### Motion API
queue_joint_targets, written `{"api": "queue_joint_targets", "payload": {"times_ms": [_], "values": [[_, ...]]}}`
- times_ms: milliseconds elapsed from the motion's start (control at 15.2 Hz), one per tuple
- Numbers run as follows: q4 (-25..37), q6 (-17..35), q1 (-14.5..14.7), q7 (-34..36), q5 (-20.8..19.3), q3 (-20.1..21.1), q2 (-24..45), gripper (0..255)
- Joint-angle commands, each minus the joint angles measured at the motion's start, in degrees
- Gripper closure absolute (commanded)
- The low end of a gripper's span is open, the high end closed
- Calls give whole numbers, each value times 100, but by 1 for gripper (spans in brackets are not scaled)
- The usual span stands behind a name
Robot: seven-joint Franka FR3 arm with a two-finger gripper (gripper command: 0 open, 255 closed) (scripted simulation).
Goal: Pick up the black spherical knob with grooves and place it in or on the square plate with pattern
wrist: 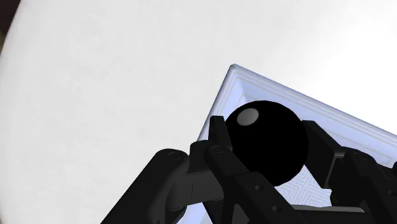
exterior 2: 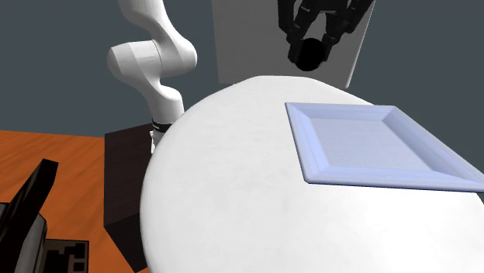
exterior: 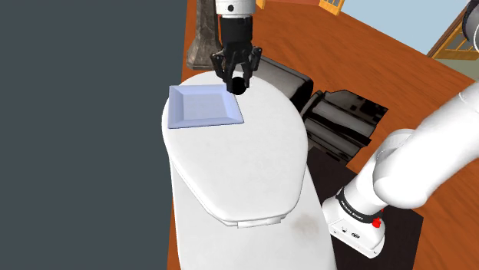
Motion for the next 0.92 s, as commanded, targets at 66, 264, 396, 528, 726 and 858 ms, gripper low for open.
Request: {"api": "queue_joint_targets", "payload": {"times_ms": [66, 264, 396, 528, 726, 858], "values": [[862, -124, 28, 131, -139, 62, 742, 255], [1861, -342, 95, 261, -303, 106, 1534, 255], [2921, -640, 196, 373, -469, 133, 2308, 255], [2701, -466, 193, 353, -458, 120, 2261, 255], [2393, -212, 180, 328, -448, 114, 2208, 255], [2202, -47, 173, 313, -444, 112, 2182, 255]]}}
